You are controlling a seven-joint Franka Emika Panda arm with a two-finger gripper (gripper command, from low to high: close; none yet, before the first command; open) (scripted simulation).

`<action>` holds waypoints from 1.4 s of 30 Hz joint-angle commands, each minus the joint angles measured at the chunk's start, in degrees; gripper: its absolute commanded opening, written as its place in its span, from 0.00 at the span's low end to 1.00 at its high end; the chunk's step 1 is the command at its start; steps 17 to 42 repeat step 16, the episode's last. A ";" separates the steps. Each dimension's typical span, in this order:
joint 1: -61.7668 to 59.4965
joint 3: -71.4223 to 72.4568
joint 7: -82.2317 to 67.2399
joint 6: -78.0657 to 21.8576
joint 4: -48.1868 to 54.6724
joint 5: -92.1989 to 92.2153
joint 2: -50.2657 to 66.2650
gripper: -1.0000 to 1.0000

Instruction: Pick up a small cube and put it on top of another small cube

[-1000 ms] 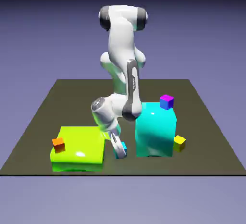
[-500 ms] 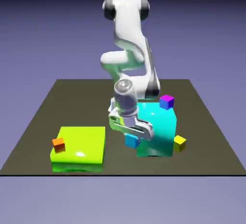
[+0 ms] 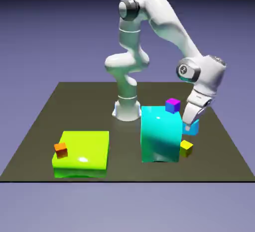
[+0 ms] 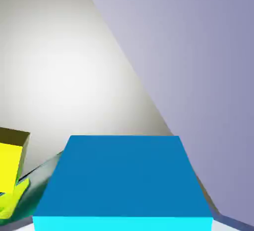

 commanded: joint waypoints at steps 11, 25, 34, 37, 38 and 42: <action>-9.46 11.54 7.43 5.38 -7.76 0.56 10.80 0.00; -10.04 13.02 5.65 1.64 -6.51 3.13 7.80 1.00; -10.04 13.02 5.65 1.64 -6.51 3.13 7.80 1.00; -10.04 13.02 5.65 1.64 -6.51 3.13 7.80 1.00; -10.04 13.02 5.65 1.64 -6.51 3.13 7.80 1.00; -10.04 13.02 5.65 1.64 -6.51 3.13 7.80 1.00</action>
